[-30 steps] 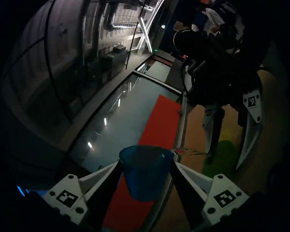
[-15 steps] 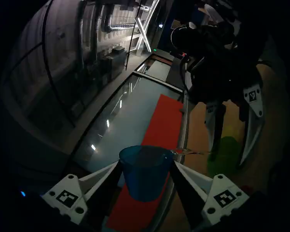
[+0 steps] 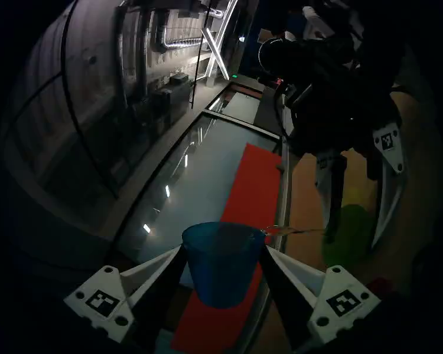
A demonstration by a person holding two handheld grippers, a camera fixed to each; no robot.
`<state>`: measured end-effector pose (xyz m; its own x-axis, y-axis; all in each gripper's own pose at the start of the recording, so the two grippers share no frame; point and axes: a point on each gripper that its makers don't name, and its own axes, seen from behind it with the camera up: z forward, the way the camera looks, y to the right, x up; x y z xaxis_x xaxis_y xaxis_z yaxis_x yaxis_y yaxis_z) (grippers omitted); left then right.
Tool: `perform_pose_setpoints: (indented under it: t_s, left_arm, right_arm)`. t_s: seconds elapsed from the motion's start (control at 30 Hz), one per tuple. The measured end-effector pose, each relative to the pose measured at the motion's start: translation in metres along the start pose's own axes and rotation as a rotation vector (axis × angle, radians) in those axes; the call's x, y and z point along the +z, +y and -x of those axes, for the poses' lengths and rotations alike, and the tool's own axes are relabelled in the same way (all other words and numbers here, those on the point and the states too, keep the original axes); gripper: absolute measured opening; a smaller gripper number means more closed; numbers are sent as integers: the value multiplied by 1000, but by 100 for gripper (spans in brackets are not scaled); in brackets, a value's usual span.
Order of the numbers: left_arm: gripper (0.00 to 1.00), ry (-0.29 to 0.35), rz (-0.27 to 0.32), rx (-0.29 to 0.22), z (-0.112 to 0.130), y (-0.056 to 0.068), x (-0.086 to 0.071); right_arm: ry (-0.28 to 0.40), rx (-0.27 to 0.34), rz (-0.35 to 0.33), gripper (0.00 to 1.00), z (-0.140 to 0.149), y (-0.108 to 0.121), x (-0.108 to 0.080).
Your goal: Pour water
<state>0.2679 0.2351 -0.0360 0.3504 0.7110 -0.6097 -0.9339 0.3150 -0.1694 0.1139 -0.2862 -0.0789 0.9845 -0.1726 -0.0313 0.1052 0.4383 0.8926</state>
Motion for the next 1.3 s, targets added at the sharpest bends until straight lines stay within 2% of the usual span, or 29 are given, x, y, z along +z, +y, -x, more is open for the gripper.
perform_pose_setpoints:
  t_s: [1.3]
  left_arm:
    - [85, 42, -17, 108, -14, -14, -3]
  right_arm:
    - [14, 6, 8, 95, -5, 2, 1]
